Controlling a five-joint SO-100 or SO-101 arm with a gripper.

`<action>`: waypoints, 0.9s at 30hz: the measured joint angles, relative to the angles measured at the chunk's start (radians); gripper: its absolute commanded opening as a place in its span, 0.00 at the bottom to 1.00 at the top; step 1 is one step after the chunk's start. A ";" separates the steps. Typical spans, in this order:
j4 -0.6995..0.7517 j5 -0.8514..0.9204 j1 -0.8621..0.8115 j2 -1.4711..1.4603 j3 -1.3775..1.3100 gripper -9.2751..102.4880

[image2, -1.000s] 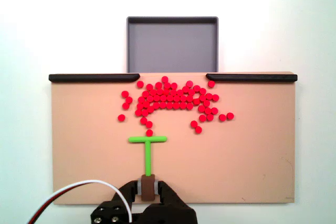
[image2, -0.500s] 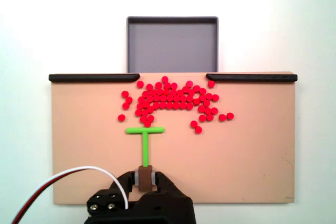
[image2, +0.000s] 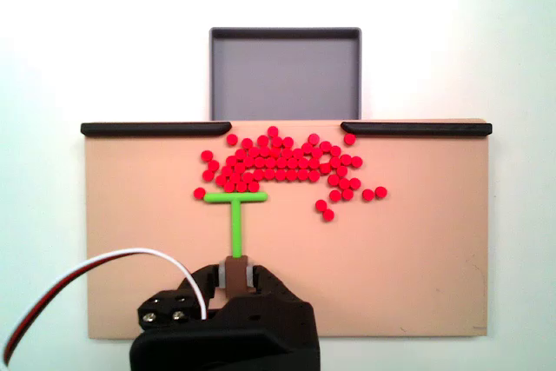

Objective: Gather the bottom side granules

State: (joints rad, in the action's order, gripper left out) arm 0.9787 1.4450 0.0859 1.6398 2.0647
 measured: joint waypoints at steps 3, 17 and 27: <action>-0.006 0.000 0.000 -0.008 -0.008 0.12; 0.017 0.000 -0.009 0.017 -0.008 0.12; 0.219 0.032 -0.031 0.155 0.011 0.12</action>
State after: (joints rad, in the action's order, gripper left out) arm 1.1980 1.4772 0.0552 1.7948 2.0755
